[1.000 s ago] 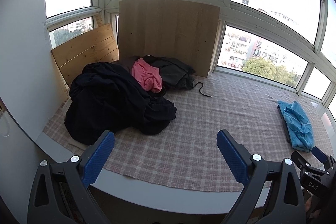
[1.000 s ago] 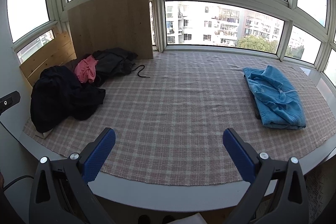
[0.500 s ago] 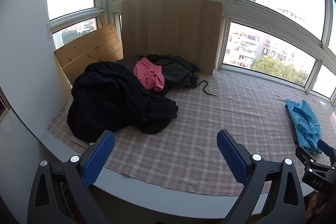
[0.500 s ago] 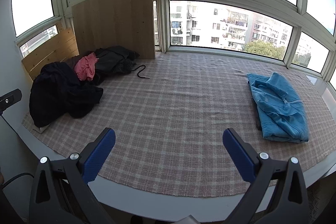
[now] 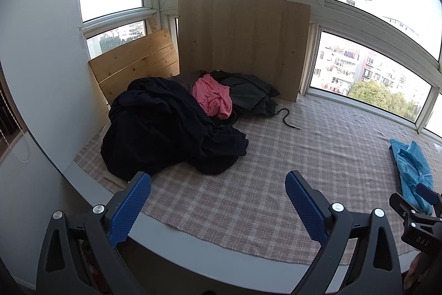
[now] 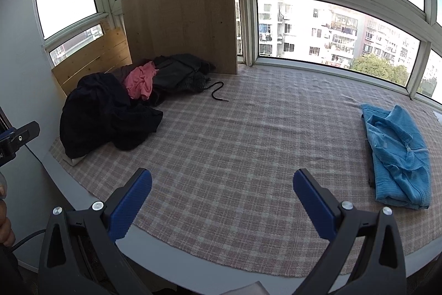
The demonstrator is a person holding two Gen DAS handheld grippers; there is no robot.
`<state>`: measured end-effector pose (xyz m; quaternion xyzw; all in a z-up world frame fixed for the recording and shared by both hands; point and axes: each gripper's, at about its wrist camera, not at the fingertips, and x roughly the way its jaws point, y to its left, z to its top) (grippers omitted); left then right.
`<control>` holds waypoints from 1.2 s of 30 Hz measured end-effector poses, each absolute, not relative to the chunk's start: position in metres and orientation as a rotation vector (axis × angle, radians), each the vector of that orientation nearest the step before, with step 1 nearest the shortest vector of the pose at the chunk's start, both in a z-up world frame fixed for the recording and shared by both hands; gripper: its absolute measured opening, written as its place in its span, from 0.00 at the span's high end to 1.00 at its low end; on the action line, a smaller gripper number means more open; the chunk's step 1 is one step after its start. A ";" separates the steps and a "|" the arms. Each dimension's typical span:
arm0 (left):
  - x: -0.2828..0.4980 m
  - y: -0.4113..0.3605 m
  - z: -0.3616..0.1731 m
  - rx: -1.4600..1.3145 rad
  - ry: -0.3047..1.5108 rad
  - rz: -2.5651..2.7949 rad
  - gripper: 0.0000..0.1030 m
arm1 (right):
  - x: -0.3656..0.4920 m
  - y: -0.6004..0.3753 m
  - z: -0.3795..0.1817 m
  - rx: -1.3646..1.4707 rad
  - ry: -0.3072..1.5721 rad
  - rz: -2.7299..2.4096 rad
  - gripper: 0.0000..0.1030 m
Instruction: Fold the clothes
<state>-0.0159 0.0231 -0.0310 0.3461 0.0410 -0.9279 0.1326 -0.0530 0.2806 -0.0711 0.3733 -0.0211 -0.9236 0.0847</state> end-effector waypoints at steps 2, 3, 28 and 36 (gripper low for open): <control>-0.016 0.018 -0.032 1.010 0.109 -2.670 0.05 | -0.060 0.273 -0.073 1.118 -0.069 -2.722 0.00; -0.015 0.016 -0.032 1.012 0.105 -2.660 0.05 | -0.063 0.270 -0.074 1.121 -0.070 -2.707 0.00; -0.056 -0.111 -0.041 0.979 0.118 -2.603 0.04 | -0.143 0.138 -0.080 1.127 0.025 -2.637 0.00; -0.067 -0.196 -0.054 0.968 0.075 -2.532 0.04 | -0.197 0.088 -0.115 1.153 -0.069 -2.452 0.05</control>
